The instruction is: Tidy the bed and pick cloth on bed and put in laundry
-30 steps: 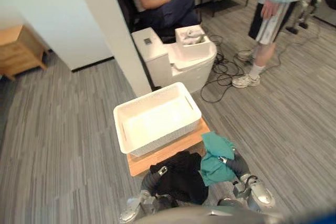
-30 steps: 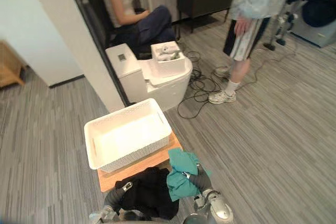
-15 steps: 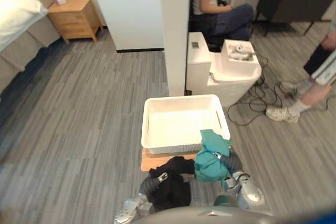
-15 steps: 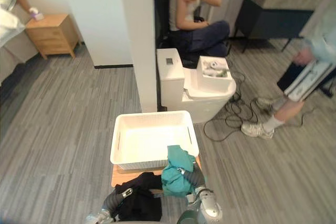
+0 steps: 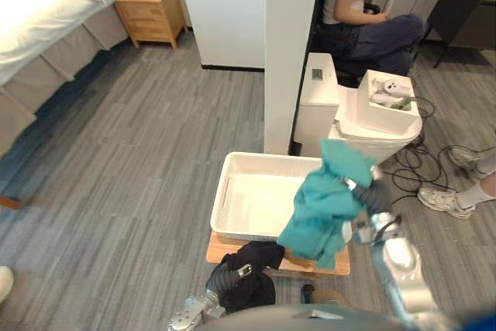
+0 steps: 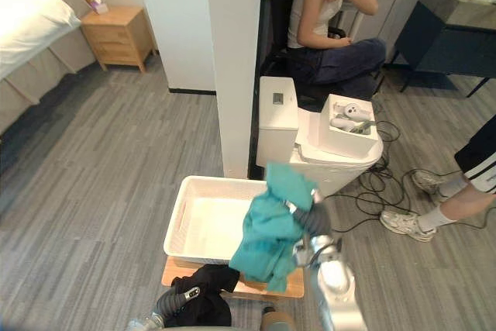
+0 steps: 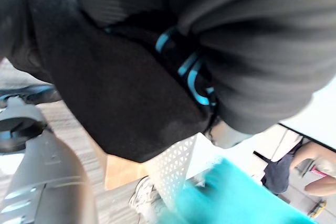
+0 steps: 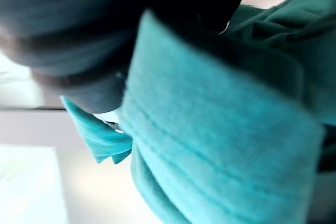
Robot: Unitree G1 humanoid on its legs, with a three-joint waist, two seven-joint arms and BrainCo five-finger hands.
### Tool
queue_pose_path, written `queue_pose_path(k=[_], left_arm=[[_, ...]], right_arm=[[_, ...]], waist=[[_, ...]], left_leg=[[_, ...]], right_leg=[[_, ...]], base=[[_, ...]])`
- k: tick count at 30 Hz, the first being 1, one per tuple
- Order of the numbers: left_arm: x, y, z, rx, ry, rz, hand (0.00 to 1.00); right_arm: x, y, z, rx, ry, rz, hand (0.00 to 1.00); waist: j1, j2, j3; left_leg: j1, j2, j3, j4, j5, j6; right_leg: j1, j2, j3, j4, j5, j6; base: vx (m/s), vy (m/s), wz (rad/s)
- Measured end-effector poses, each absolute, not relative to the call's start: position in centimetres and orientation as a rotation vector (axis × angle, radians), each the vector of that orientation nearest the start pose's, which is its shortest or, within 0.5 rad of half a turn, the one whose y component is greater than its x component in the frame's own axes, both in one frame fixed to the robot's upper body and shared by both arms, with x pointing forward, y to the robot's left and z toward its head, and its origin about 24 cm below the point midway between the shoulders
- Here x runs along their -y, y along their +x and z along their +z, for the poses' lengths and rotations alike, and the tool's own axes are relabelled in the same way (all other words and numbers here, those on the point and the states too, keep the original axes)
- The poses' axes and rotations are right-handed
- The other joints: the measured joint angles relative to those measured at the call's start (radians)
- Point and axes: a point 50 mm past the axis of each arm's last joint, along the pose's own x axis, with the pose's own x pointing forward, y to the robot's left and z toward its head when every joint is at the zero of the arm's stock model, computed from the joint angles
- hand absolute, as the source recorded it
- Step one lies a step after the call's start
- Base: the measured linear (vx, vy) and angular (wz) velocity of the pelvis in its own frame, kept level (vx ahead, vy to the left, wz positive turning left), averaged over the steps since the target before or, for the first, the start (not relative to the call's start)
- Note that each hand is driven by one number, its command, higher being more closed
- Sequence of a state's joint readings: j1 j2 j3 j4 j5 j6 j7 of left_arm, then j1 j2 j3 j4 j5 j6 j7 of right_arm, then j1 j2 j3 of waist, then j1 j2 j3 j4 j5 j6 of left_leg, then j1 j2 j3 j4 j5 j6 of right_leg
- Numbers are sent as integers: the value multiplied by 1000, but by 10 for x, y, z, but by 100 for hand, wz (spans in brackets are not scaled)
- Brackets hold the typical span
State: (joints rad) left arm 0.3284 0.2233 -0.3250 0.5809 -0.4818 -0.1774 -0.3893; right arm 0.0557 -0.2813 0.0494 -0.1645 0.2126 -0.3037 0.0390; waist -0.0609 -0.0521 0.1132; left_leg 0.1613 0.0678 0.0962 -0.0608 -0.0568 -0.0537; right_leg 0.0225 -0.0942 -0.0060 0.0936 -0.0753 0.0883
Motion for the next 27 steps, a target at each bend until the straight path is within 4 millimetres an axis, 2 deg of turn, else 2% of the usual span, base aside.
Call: queue_pose_path(k=[1, 7, 10, 12, 17, 22, 26, 27], left_arm=[[-153, 94, -118, -734, -345, -335, 100], [-153, 92, -122, -759, -344, -339, 100], [-153, 90, -124, -769, -346, -340, 100], [-153, 87, -126, -782, -349, -343, 100], [-150, 87, -126, -784, -359, -344, 100], [-148, 83, -128, -806, -368, -343, 100], [-151, 84, -128, -812, -356, -327, 100], [-151, 83, -128, -814, -355, -322, 100]], right_arm=[[179, 245, 121, 461, -96, 160, 100], [169, 281, 185, 565, -144, 266, 100], [161, 289, 202, 577, -141, 289, 100], [157, 292, 204, 559, -164, 309, 100], [155, 300, 191, 439, -148, 313, 100], [139, 308, 160, 288, -133, 348, 100], [122, 307, 102, 77, -66, 347, 100], [119, 306, 93, 47, -63, 347, 100]], waist=[[4, -2, -1], [24, 5, -21], [27, 9, -34], [28, 11, -45], [43, 14, -59], [48, 30, -68], [54, 33, -67], [54, 34, -67]], left_leg=[[12, -3, 9, -2, 0, 0], [12, -13, 29, -19, 2, 4], [13, -13, 29, -29, 3, 8], [13, -14, 29, -38, 6, 12], [12, -18, 30, -34, 9, 13], [12, -20, 29, -34, 11, 12], [9, -15, 13, -34, 19, 3], [6, -15, 10, -35, 20, 3]], right_leg=[[16, -3, 3, -17, 13, -2], [30, -11, 16, -60, 34, 1], [38, -12, 14, -72, 37, 0], [39, -12, 13, -81, 40, 2], [41, -11, 13, -85, 40, 2], [48, -11, 4, -92, 40, 1], [54, -7, -20, -92, 37, -3], [54, -7, -28, -92, 36, -2]], base=[[24, 61, -4], [-19, 12, -2], [-32, -14, 6], [0, 0, 0], [3, -4, 1], [-6, -26, 6], [-37, -50, 12], [-58, -52, 15]])
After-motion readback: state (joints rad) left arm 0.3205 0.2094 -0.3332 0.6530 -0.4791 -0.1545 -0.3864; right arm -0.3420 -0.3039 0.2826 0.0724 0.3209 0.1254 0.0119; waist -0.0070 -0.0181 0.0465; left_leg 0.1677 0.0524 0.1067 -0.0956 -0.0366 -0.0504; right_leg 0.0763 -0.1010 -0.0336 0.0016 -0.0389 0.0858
